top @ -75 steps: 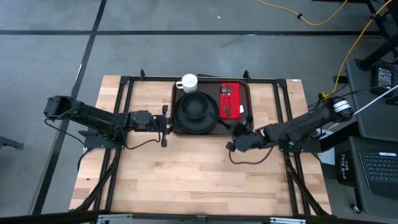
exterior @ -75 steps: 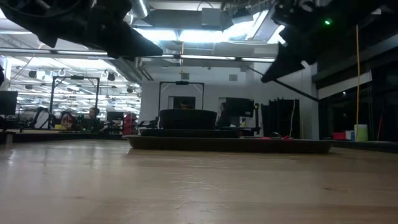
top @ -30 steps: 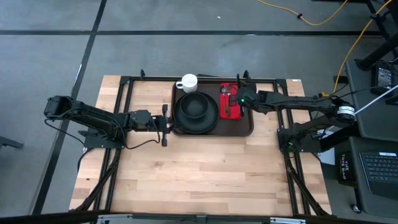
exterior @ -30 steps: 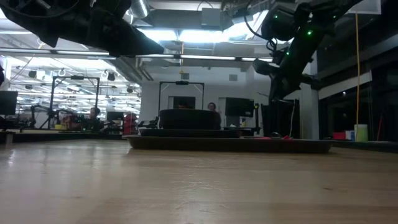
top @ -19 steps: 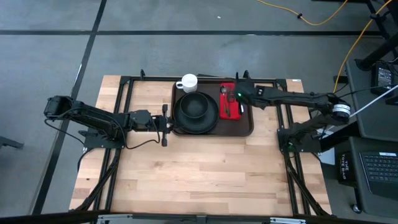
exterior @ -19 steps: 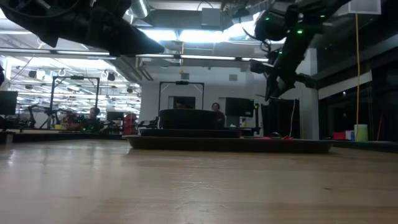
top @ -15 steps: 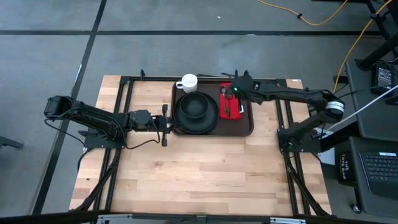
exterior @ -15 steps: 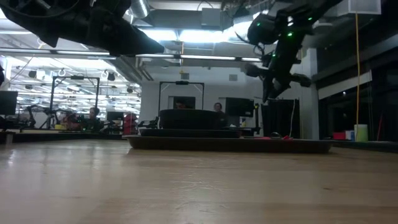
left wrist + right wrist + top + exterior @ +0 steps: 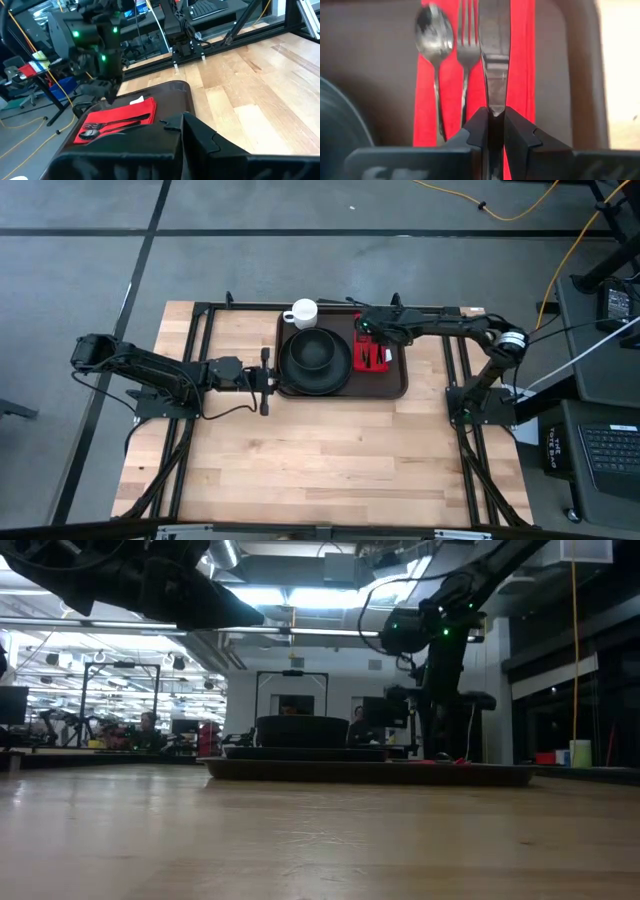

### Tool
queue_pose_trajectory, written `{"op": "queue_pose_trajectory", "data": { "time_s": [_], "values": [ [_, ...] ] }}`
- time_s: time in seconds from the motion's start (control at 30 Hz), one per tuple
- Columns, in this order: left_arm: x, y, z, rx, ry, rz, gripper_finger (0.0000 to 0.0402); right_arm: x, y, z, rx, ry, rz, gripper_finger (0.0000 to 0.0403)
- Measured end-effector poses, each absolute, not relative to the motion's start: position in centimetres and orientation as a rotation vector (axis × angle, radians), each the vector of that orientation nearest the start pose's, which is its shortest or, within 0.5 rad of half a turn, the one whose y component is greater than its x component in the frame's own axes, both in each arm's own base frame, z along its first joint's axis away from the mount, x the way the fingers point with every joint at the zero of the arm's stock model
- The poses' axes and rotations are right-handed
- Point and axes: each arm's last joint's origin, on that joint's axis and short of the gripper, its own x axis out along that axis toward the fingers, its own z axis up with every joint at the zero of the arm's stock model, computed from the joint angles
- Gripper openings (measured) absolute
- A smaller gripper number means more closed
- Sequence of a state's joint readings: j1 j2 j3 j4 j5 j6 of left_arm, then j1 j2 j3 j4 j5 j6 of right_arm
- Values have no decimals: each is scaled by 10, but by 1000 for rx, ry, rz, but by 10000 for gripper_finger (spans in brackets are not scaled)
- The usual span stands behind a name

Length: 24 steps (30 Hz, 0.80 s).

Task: Set up tray
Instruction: Put the black table knife on the red table napkin to the right of the black fork

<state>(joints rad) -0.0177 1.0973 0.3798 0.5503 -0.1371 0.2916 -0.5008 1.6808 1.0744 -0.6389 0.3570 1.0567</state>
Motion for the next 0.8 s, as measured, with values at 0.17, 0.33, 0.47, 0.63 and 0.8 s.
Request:
{"op": "queue_pose_trajectory", "data": {
  "time_s": [0.17, 0.33, 0.47, 0.63, 0.8],
  "values": [
    [219, 0, 207, 304, 183, 94, 2, 274, -161, 173, 1005, 799, -1352, 46],
    [219, 0, 206, 304, 183, 94, 6, 275, -162, 169, 1013, 797, -1369, 46],
    [219, 0, 206, 303, 184, 94, 4, 275, -162, 170, 1003, 791, -1379, 46],
    [219, 0, 206, 303, 184, 94, 2, 274, -163, 170, 977, 774, -1407, 46],
    [219, 0, 206, 303, 183, 94, 6, 276, -162, 167, 969, 777, -1410, 46]
  ]
}}
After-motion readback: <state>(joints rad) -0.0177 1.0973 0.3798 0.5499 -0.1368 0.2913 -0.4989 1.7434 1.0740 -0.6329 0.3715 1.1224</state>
